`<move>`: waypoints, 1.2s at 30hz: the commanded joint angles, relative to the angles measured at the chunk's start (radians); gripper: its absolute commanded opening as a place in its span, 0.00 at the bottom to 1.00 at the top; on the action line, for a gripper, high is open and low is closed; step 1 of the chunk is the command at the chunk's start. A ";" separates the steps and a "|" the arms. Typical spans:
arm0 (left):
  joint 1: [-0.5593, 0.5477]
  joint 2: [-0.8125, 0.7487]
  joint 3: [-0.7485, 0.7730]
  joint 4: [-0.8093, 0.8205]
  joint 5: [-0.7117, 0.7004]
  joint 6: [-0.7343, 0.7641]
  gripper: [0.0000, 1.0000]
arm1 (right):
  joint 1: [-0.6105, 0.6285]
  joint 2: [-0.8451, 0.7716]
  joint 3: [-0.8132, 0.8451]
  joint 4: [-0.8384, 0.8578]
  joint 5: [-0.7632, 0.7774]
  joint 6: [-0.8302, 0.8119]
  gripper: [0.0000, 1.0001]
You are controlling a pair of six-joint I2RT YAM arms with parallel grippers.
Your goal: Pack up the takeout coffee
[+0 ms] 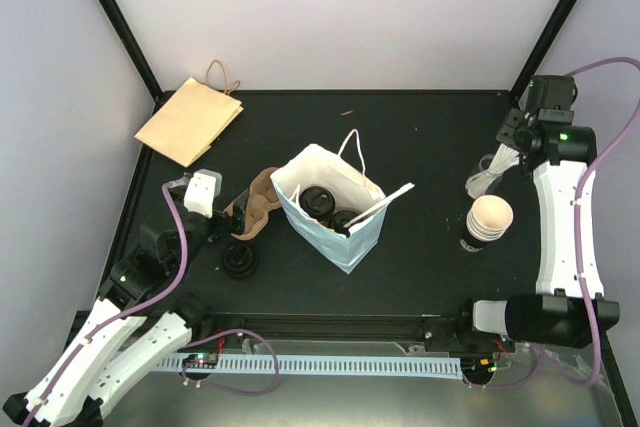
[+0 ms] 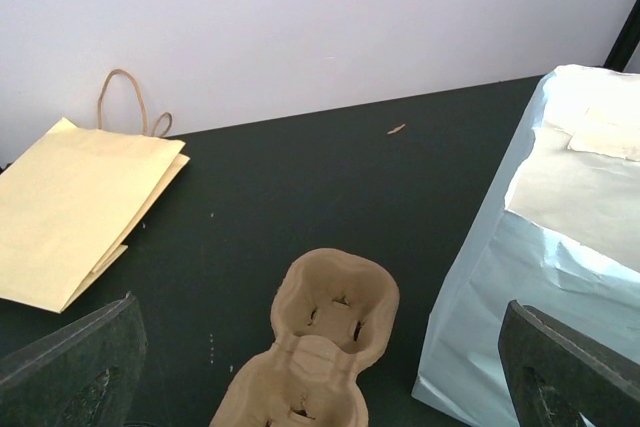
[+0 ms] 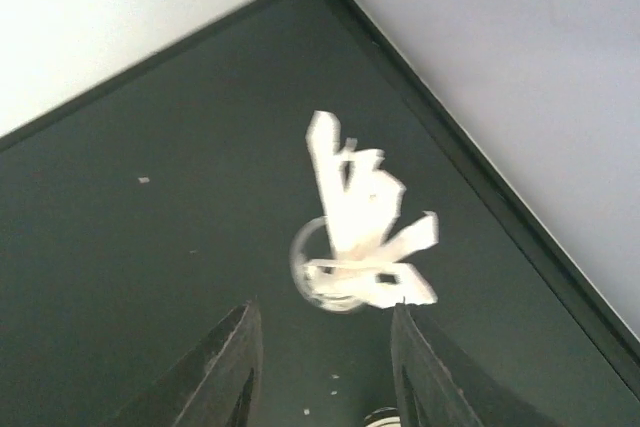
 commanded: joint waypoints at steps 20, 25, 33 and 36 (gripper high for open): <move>0.004 -0.014 -0.007 0.036 0.036 0.012 0.99 | -0.271 0.114 -0.230 0.228 -0.241 0.118 0.30; 0.004 -0.015 -0.008 0.036 0.037 0.012 0.99 | -0.274 0.129 -0.200 0.224 -0.204 0.114 0.30; 0.003 -0.015 -0.008 0.038 0.039 0.012 0.99 | -0.274 0.158 -0.159 0.210 -0.172 0.089 0.24; 0.003 -0.015 -0.008 0.038 0.038 0.012 0.99 | -0.273 0.154 -0.161 0.213 -0.167 0.085 0.23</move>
